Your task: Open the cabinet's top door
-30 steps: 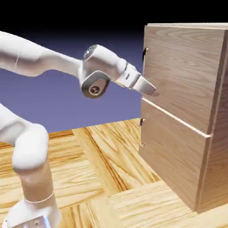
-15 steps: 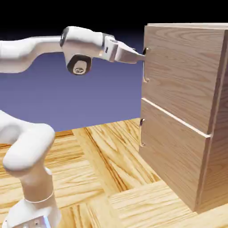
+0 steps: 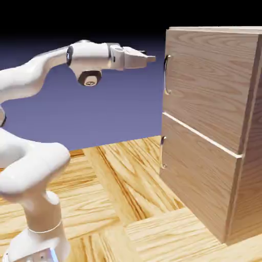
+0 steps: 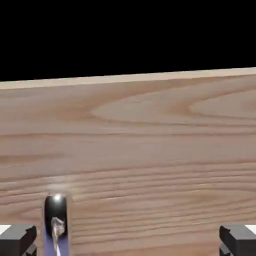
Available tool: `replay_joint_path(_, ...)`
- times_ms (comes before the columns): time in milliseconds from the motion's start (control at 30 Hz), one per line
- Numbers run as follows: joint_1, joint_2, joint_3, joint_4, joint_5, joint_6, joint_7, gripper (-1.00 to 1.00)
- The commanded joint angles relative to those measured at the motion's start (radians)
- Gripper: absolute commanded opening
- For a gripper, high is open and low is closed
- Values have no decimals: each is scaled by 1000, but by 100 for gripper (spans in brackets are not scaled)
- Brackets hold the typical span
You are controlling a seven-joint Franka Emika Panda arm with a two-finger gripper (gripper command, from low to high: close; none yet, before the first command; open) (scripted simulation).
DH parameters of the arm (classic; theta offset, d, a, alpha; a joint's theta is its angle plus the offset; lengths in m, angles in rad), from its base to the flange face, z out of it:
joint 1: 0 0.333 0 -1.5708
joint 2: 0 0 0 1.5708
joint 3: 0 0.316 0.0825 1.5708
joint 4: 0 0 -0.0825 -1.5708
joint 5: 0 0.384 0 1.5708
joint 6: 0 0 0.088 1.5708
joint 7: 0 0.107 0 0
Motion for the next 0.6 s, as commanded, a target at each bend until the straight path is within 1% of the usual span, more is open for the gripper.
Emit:
replay_joint_path(0, -21, -18, 25, 10, 44, -4, -17, 0)
replay_joint_path(233, -172, -142, 196, 82, 349, -29, -138, 0)
replay_joint_path(300, -172, -142, 197, 82, 349, -29, -138, 0)
replay_joint_path(467, -335, -143, 224, 208, 413, -66, -156, 0)
replay_joint_path(500, -335, -143, 224, 208, 413, -66, -156, -100)
replay_joint_path(567, -307, -155, 208, 172, 437, -98, -183, -100)
